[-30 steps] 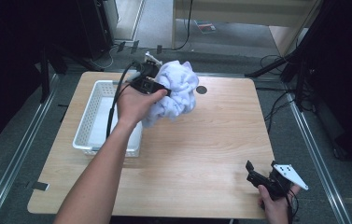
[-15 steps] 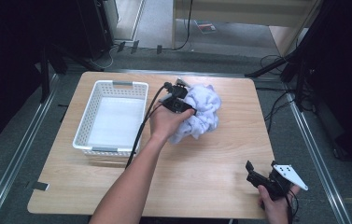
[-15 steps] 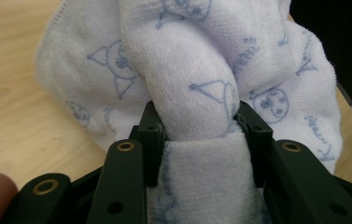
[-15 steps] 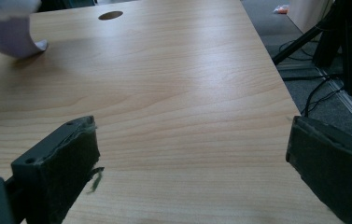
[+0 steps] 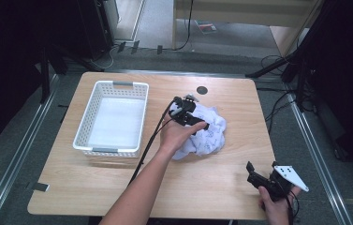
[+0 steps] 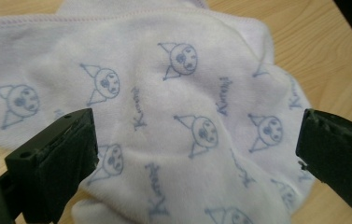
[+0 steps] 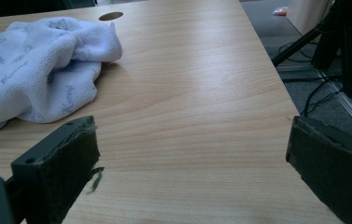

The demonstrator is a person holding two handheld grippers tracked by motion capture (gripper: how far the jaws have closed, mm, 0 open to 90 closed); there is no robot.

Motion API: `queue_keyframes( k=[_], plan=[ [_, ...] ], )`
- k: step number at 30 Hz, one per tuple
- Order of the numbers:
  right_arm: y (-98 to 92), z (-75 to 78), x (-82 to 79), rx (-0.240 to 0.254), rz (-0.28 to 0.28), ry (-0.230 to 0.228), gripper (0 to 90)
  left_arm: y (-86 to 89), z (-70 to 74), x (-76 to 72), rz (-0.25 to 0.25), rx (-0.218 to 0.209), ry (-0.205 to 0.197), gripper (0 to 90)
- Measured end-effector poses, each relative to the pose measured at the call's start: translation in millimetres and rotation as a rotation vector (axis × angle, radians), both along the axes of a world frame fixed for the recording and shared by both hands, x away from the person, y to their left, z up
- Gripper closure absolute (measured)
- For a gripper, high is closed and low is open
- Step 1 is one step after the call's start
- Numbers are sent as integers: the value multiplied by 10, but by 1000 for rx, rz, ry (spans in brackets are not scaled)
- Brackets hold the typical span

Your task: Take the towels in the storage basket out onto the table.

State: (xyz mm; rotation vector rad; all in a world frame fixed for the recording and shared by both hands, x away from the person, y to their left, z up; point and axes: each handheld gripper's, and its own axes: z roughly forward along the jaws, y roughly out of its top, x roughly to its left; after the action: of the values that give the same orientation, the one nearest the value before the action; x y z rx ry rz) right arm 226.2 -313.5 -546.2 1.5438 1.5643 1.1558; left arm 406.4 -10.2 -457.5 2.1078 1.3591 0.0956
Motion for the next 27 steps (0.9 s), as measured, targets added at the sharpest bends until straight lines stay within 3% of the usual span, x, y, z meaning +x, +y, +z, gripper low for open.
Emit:
queue_keyframes(
  k=[5, 14, 17, 22, 23, 27],
  plan=[
    [2, 0, 2, 1, 1, 3, 26, 286, 173, -62, 11, 11, -35, 0],
    [-2, -1, 11, -3, 1, 8, 26, 973, 382, -156, 94, 48, -68, 0],
    [-3, 0, 10, 0, -2, 11, 26, 1168, 455, -217, 120, 37, -88, 0],
    [-3, 0, 15, 5, -4, 20, 26, 1488, 490, -300, 164, 46, -104, 0],
    [-2, 0, 16, 2, -4, 19, 26, 1488, 490, -300, 164, 46, -104, 0],
    [-4, 0, 17, 5, -4, 20, 26, 1796, 544, -423, 213, 45, -133, 0]
  ],
)
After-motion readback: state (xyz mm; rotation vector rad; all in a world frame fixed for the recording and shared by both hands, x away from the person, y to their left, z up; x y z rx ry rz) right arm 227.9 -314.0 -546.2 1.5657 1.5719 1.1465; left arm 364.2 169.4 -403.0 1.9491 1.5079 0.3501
